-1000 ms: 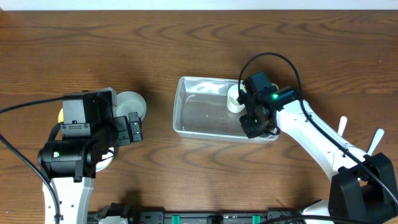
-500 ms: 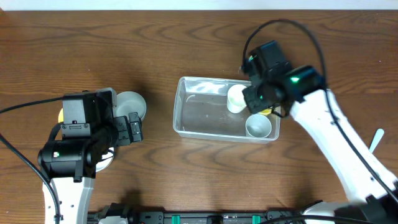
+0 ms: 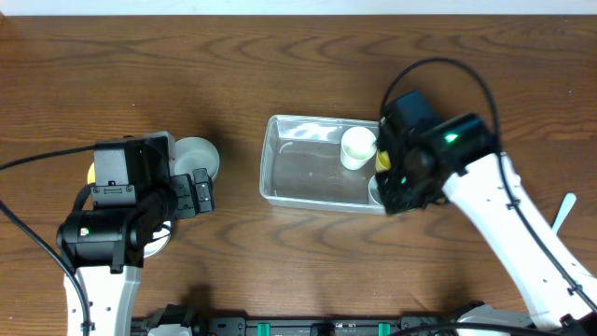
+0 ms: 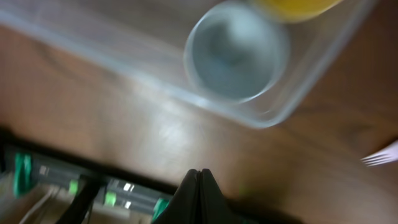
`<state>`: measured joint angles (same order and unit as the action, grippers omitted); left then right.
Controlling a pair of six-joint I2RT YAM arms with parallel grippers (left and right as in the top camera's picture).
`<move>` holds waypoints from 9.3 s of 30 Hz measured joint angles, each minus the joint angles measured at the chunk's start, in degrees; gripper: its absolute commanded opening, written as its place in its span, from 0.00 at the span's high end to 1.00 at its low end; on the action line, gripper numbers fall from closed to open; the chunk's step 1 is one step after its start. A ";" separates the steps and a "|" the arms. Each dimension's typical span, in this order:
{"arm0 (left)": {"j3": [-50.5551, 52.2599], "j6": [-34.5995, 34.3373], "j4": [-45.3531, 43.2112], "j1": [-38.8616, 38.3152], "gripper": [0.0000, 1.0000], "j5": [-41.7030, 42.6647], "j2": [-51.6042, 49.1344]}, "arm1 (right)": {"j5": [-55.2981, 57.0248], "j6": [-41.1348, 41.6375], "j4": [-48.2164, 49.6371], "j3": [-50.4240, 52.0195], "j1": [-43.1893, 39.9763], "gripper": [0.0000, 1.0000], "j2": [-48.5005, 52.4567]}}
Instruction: Pack container
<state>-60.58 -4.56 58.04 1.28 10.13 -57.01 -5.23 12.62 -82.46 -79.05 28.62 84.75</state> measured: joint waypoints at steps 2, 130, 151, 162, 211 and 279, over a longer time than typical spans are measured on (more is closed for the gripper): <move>0.00 0.00 0.00 0.00 0.02 0.00 0.00 | -1.22 0.35 -0.26 1.90 2.19 0.99 0.00; -28.04 -0.50 5.77 -5.18 0.59 -10.16 -63.54 | 10.38 2.56 14.16 10.16 -40.30 0.22 -9.49; -28.04 -0.15 6.03 -5.18 0.94 -10.16 -63.54 | 10.16 2.19 14.12 10.16 -40.30 0.22 -9.49; -28.04 -0.15 6.05 -5.18 0.94 -10.38 -63.54 | 10.16 2.16 14.12 10.16 -40.30 0.22 -9.49; -28.92 16.46 -5.66 -42.53 0.94 -16.70 -53.88 | 10.16 2.16 13.88 10.16 -40.30 0.21 -9.49; -29.05 -11.96 2.80 16.83 0.18 -16.26 -61.57 | 10.12 1.60 13.44 10.16 -40.30 0.21 -9.49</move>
<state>-89.62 -16.51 60.84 18.11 -6.13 -118.58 4.89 14.22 -69.01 -68.88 -11.68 75.26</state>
